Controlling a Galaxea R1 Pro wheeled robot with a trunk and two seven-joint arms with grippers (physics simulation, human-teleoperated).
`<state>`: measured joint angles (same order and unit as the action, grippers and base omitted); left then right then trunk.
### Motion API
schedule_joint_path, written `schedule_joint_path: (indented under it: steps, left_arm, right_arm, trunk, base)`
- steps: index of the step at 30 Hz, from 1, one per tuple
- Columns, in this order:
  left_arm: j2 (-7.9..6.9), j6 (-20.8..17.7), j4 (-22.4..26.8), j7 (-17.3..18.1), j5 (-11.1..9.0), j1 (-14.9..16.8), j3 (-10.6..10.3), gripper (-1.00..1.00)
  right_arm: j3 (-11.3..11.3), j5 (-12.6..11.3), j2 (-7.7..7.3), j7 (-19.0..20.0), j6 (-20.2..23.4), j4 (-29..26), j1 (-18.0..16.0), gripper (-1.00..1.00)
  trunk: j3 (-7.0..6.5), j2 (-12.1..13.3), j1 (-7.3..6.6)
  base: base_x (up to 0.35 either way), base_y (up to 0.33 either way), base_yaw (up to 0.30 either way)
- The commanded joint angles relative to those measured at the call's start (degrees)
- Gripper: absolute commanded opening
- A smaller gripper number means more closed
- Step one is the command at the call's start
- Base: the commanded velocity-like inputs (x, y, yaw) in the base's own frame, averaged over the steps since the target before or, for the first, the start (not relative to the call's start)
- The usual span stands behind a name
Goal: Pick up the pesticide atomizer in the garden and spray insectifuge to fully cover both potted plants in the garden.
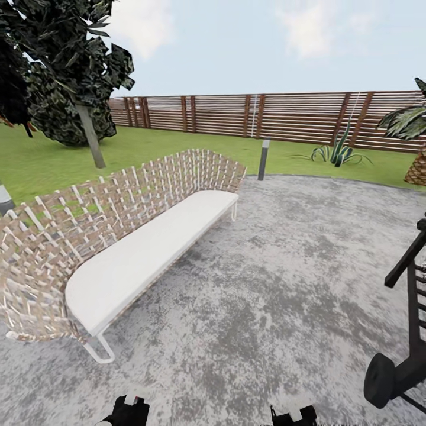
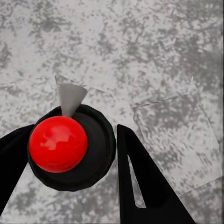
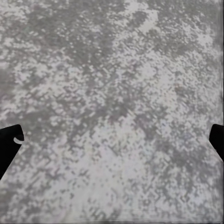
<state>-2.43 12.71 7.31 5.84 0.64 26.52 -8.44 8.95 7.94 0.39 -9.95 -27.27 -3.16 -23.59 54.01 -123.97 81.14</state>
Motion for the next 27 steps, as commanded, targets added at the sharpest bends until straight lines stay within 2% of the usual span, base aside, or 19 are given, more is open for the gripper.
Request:
schedule_joint_path:
  steps: [1, 6, 15, 27]
  left_arm:
    - [-0.03, 0.21, -0.02, 0.04, 0.07, 0.02, -0.25, -1.0]
    - [-0.03, 0.21, -0.02, 0.04, 0.07, 0.02, -0.25, -1.0]
    - [-0.03, 0.21, -0.02, 0.04, 0.07, 0.02, -0.25, -1.0]
    - [-0.03, 0.21, -0.02, 0.01, 0.17, 0.02, -0.26, -1.0]
  right_arm:
    - [0.19, 0.59, 0.03, -0.6, -0.04, 0.08, -0.05, 1.0]
    - [0.19, 0.59, 0.04, -0.57, -0.02, 0.08, -0.05, 1.0]
    - [0.19, 0.59, 0.06, -0.59, 0.0, 0.08, -0.05, 1.0]
    - [0.28, 0.67, 0.29, -0.51, 0.02, 0.08, -0.05, 1.0]
  trunk:
    - [-0.02, -0.02, -0.01]
    - [-0.23, -0.02, -0.01]
    - [-0.26, -0.02, -0.01]
    - [-0.27, -0.02, -0.01]
  base:
    - [0.0, 0.0, -0.254]
    - [0.0, 0.079, -0.268]
    - [0.052, 0.278, -0.292]
    - [0.036, 0.038, -0.022]
